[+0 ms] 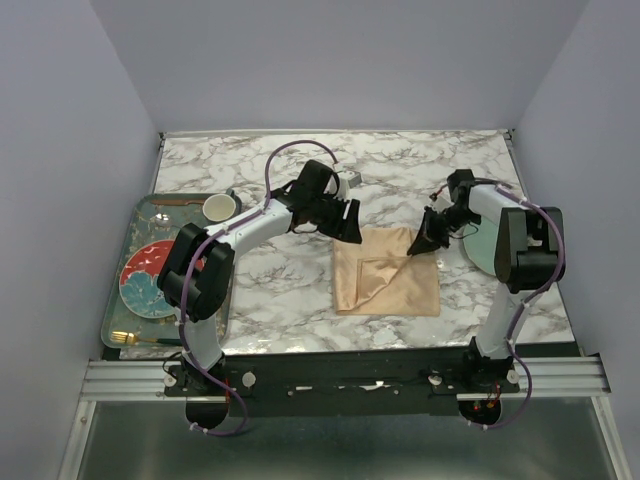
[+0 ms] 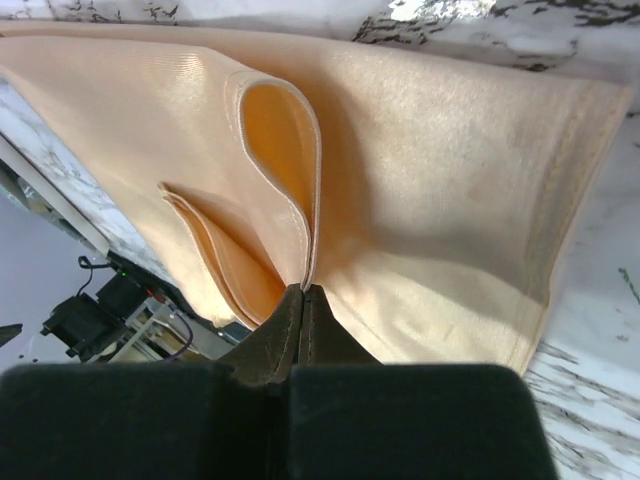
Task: Fold the napkin into a case and place the utensils inside
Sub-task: Smooth out the square-folded napkin at the center of the board.
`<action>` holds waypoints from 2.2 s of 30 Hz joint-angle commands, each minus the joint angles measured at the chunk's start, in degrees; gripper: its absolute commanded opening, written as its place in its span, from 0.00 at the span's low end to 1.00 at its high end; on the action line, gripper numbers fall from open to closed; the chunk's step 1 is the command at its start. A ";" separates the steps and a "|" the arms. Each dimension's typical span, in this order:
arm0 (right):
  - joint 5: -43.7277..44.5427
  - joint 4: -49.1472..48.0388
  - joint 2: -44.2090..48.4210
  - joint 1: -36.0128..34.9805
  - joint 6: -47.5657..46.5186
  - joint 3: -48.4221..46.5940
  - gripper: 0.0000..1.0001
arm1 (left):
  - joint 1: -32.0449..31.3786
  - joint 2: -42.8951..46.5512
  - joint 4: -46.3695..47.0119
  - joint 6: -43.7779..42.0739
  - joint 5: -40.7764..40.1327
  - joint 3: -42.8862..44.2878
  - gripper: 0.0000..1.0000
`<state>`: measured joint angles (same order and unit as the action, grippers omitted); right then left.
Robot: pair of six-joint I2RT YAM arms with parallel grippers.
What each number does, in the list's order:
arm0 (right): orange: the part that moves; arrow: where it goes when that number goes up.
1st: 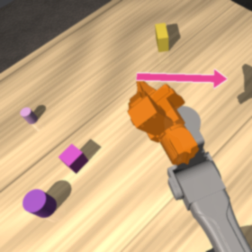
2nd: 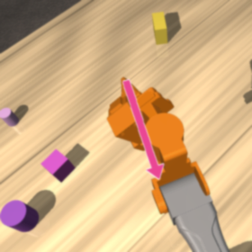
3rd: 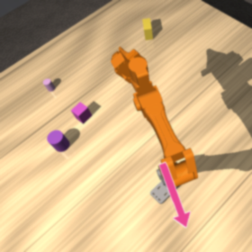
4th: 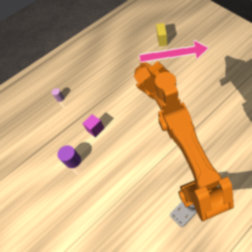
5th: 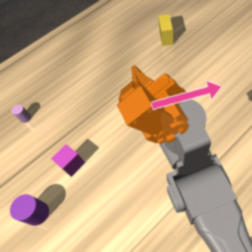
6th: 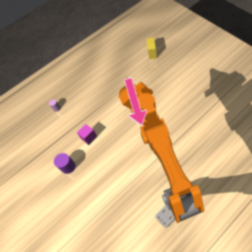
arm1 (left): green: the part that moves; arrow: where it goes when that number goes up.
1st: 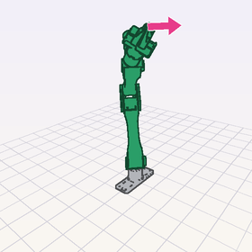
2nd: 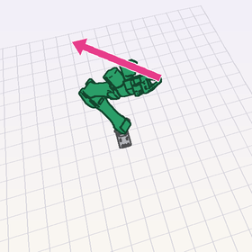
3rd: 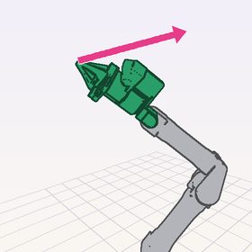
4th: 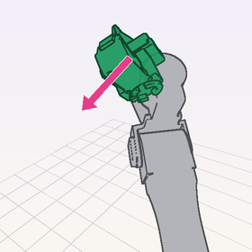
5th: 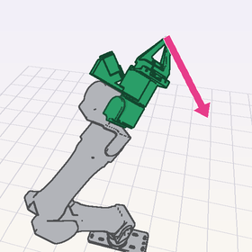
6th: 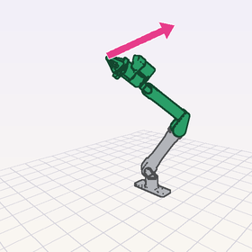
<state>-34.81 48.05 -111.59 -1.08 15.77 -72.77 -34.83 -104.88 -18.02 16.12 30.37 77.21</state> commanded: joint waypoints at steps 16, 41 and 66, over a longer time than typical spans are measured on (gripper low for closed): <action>7.21 4.94 4.45 4.60 -3.38 1.14 0.01 | 0.38 2.05 2.20 1.02 -0.66 -2.50 0.65; 11.69 6.35 3.57 5.83 -5.66 0.61 0.01 | 0.38 1.78 1.94 -0.04 0.39 -4.08 0.65; 13.01 5.74 -1.52 5.83 -5.84 -0.62 0.01 | -8.50 -14.91 3.96 1.90 -0.40 8.65 0.63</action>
<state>-23.35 53.28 -111.72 4.47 10.46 -72.12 -42.89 -117.34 -13.82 18.46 30.63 82.50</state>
